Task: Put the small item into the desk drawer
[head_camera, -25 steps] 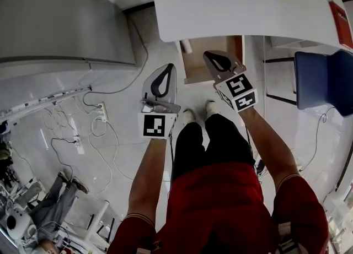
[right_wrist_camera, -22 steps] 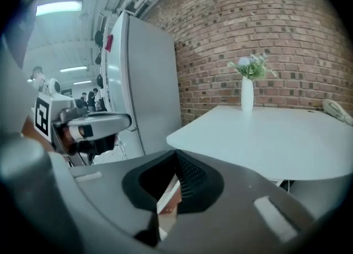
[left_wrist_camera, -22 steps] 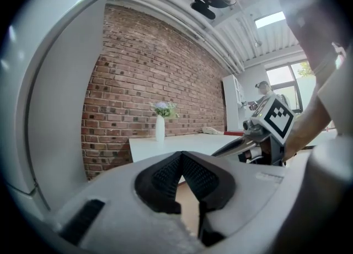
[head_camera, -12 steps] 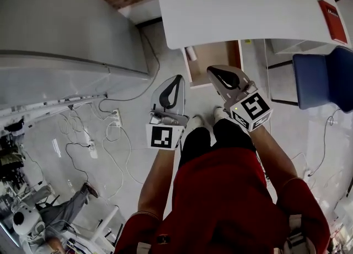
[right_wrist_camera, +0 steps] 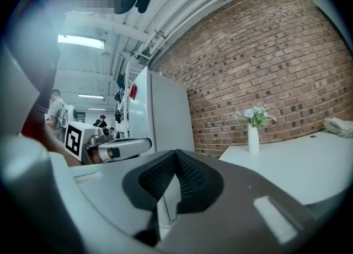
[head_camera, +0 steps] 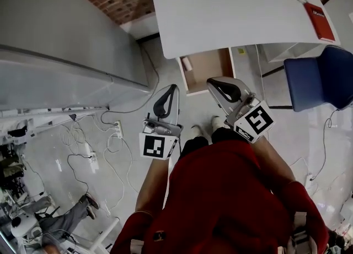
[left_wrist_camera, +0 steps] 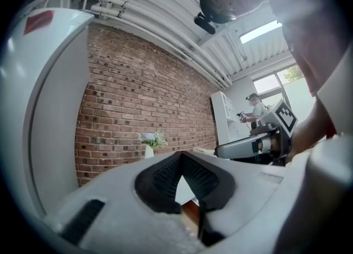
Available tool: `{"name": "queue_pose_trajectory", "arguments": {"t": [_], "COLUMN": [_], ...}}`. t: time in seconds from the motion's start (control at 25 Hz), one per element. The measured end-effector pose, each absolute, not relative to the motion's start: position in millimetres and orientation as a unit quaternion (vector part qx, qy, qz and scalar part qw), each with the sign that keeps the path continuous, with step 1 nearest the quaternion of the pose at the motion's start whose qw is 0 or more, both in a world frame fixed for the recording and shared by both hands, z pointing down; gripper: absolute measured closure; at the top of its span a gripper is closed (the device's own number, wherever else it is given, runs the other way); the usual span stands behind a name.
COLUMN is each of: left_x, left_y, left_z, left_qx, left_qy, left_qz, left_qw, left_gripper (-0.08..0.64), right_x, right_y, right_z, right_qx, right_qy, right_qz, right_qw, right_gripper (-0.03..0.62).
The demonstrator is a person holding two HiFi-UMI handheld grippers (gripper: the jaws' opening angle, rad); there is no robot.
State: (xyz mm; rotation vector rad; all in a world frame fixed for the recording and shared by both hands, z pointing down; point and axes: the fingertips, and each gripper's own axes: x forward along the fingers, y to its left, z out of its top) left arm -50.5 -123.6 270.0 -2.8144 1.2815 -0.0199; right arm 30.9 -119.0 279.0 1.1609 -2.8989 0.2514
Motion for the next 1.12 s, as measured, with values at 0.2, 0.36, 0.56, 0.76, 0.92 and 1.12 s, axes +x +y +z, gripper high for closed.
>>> {"name": "queue_pose_trajectory", "arguments": {"t": [0.2,0.36,0.56,0.76,0.92,1.12], "left_x": [-44,-40,-45,-47,-47,-48], "left_y": [-120,-119,-121,-122,-121,-118], "left_z": [254,247,247,248,245,246], "left_qx": [-0.911,-0.912,-0.911,-0.911,-0.911,-0.912], "left_qy": [0.410,0.408,0.411,0.411,0.408,0.406], "left_qz": [0.002,0.006,0.009,0.008,0.008,0.011], "left_qw": [0.037,0.042,0.045,0.046,0.051,0.050], "left_gripper": [0.555,0.555,0.555,0.555,0.555,0.555], "right_x": [43,50,50,51,53,53], "right_y": [-110,-109,-114,-113,-112,-108], "right_z": [270,264,262,264,263,269], "right_qx": [0.376,0.385,0.393,0.394,0.398,0.403], "right_qy": [-0.924,-0.920,-0.917,-0.916,-0.915,-0.912], "right_qz": [0.070,0.067,0.068,0.070,0.070,0.073], "right_qw": [0.000,-0.009,-0.010,-0.008,-0.008,-0.008], "right_gripper": [0.581,0.581,0.581,0.581,0.581,0.581]}}
